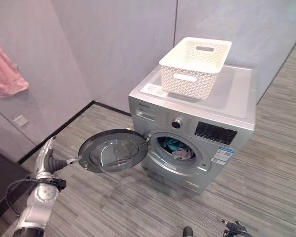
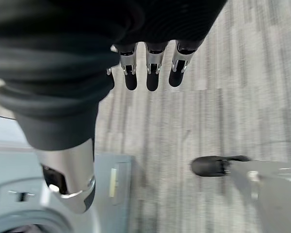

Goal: Grab the laundry basket,head to the washer,open it,put in the laundry and shut it.

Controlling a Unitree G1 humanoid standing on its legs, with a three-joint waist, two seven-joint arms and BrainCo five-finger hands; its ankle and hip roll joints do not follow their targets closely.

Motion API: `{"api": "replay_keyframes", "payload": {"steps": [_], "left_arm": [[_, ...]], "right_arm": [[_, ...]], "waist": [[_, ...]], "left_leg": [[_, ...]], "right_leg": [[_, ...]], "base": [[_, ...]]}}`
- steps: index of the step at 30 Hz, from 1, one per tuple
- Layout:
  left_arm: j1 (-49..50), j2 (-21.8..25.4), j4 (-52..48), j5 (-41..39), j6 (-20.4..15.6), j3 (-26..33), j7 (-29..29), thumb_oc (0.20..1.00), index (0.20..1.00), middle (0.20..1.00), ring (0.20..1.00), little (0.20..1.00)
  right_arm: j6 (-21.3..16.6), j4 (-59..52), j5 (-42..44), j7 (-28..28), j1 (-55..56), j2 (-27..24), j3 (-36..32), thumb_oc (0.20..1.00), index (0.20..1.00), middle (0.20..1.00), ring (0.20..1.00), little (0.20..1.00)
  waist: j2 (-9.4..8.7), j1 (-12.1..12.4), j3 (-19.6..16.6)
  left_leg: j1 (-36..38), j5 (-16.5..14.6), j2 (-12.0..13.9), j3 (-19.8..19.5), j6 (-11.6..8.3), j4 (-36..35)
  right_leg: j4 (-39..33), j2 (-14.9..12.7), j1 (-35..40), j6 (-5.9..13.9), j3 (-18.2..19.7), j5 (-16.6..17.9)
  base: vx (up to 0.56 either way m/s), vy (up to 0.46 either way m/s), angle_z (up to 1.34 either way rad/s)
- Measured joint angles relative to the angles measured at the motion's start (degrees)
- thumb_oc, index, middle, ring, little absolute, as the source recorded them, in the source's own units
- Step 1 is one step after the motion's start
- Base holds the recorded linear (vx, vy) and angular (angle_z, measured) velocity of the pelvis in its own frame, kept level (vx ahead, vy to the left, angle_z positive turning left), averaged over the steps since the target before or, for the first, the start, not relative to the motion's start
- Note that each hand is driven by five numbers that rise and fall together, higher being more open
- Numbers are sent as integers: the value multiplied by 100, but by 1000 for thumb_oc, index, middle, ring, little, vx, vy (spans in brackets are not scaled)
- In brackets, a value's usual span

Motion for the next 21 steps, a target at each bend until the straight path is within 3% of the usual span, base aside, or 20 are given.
{"api": "replay_keyframes", "payload": {"steps": [5, 6, 10, 13, 16, 21], "left_arm": [[-2168, 1015, 2429, -190, 156, -1379, -191, 1000, 1000, 1000, 1000, 1000], [-2969, 1178, 3252, -315, 170, -1920, -302, 1000, 1000, 1000, 1000, 1000], [-5276, 1310, 4944, -996, 168, -3018, -694, 1000, 1000, 1000, 1000, 1000], [-6311, 1329, 5270, -1196, 164, -3377, -992, 1000, 1000, 1000, 1000, 1000], [-7503, 1400, 5565, -1403, 194, -3719, -1185, 1000, 1000, 1000, 1000, 1000], [-8291, 1448, 5864, -1262, 293, -4395, -1372, 1000, 1000, 1000, 1000, 1000]], "right_arm": [[8, -239, -132, 152, 304, 11, 299, 1000, 1000, 1000, 1000, 1000], [8, -234, -153, 194, 323, 0, 402, 1000, 1000, 1000, 1000, 1000], [7, -241, -155, 214, 125, -48, 662, 1000, 1000, 1000, 1000, 1000], [4, -341, -153, 217, -155, -133, 885, 1000, 1000, 1000, 1000, 1000], [-4, -529, -144, 213, -577, -297, 1158, 1000, 1000, 1000, 1000, 1000], [-130, -1326, -65, 216, -970, -566, 1166, 1000, 1000, 1000, 1000, 1000]], "waist": [[-348, -212, -16], [-481, -294, 9], [-933, -549, 258], [-1155, -667, 605], [-1397, -750, 1085], [-1372, -839, 1832]], "left_leg": [[-128, 10, -2, 18, -22, -1], [-173, 32, 2, 26, -44, 2], [-649, 208, 22, -7, -88, 29], [-921, 266, 116, 3, -156, 43], [-1562, 253, 204, -51, -215, 455], [-2420, 43, 490, -423, -373, 1059]], "right_leg": [[-1, -7, -115, 33, 14, 54], [0, -2, -200, 21, 18, 84], [26, 22, -658, -38, 1, 207], [48, 121, -926, -79, -7, 293], [54, 218, -1355, -250, -22, 469], [54, 487, -1737, -369, -280, 434]], "base": [[-3, -23, -5], [-49, -68, 1], [-79, -87, 1], [-128, -84, -1], [-116, -45, 3], [-78, -83, 16]]}}
